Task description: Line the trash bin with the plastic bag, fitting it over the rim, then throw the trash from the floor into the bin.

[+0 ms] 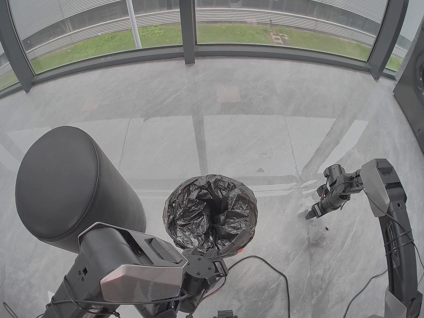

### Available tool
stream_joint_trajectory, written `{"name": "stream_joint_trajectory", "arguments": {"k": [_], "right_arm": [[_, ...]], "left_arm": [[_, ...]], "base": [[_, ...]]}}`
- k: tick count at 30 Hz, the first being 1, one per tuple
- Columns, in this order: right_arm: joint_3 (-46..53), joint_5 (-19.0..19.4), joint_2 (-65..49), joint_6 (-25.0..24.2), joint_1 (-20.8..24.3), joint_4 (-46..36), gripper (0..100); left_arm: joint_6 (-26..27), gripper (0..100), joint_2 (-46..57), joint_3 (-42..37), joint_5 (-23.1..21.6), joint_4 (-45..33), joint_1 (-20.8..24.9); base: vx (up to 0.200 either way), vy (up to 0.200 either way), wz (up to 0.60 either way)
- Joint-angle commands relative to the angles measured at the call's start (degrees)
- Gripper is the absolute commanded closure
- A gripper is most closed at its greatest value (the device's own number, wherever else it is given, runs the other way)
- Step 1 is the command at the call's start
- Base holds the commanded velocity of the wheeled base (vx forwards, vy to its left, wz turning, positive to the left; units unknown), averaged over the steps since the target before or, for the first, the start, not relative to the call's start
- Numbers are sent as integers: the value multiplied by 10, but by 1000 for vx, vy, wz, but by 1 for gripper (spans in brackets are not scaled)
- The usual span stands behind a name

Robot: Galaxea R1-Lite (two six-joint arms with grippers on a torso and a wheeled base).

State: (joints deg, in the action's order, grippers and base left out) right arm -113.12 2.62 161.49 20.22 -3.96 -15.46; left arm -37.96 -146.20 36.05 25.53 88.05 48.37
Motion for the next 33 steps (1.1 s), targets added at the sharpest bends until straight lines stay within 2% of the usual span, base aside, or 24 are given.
{"name": "stream_joint_trajectory", "arguments": {"k": [1, 7, 8, 33], "right_arm": [[-5, 0, 10, -1, 1, -3, 0], [-14, -1, 13, -5, 1, -15, 0], [-15, -1, 13, -5, 0, -15, 100], [-15, 5, -19, -12, -2, -22, 100]], "left_arm": [[-3, 100, -3, 0, 0, 0, 3], [-3, 100, -6, 0, 0, 1, 4], [-3, 100, -6, 0, 0, 0, 4], [-2, 100, 30, 7, 0, 1, -2]], "base": [[0, 0, 0], [0, 0, 0], [0, 0, 0], [0, 0, 0]]}}
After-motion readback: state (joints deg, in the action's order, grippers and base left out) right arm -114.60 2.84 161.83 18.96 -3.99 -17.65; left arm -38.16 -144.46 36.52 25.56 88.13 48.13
